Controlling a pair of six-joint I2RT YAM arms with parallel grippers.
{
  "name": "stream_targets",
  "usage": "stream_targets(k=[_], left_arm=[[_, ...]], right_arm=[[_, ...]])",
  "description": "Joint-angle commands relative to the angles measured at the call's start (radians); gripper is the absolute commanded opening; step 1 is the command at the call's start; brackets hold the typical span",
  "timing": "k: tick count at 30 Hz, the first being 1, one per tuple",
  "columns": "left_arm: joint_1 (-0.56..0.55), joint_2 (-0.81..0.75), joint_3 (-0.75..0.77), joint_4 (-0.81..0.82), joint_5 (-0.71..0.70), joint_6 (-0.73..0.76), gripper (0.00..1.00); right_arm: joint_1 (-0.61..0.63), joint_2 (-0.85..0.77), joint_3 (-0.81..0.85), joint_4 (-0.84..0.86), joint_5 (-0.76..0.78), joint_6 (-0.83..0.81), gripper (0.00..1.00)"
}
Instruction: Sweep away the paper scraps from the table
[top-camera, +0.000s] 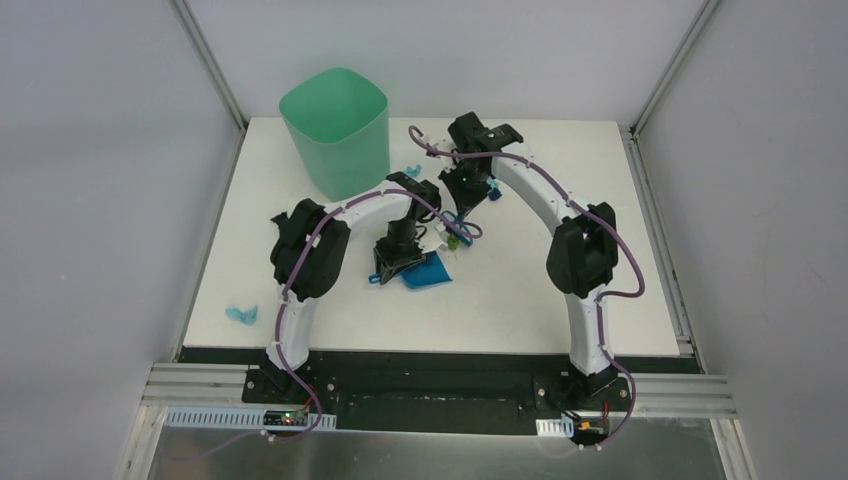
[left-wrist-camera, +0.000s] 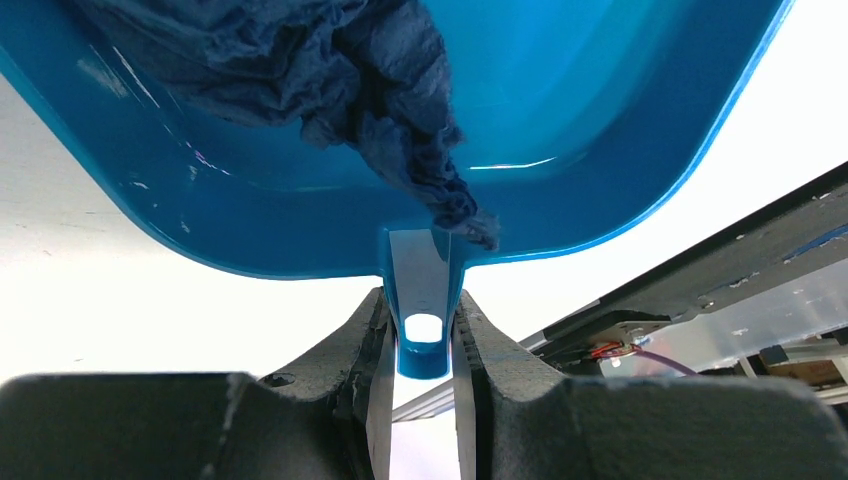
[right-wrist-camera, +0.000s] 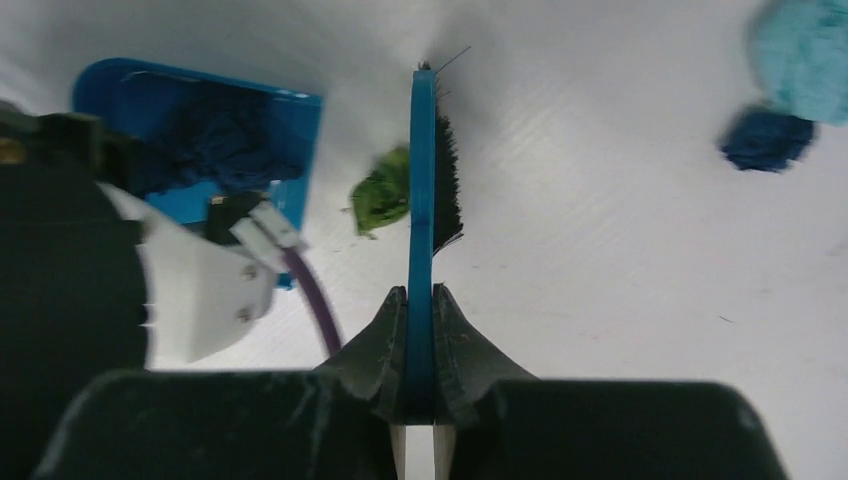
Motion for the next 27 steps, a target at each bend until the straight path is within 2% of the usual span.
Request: stream_targets(k=[1, 11, 15, 20, 23, 27], left_arm=[[0.009, -0.033, 0.041, 0.014, 0.011, -0.022, 0.03], [0.006, -0.057, 0.031, 0.031, 0.046, -0.032, 0.05], [0.007, -0.065, 0.009, 0.045, 0.064, -0.053, 0.05], [0.008, -0.13, -0.084, 0.153, 0.058, -0.091, 0.04], [0.008, -0.163, -0.114, 0.203, 0.056, -0.112, 0.1], [0.009, -0.174, -0.093, 0.223, 0.063, -0.124, 0.27]], right_arm=[[0.063, -0.038, -0.04, -0.051, -0.219, 0.063, 0.0], [0.062, -0.077, -0.064, -0.051, -0.479, 0.176, 0.0], [0.055, -0.114, -0.07, -0.032, -0.495, 0.176, 0.0], [0.006, -0.201, -0.175, 0.063, -0.484, 0.353, 0.0], [-0.037, -0.239, -0.234, 0.116, -0.495, 0.407, 0.0], [-0.075, -0.256, -0.238, 0.12, -0.452, 0.384, 0.0]])
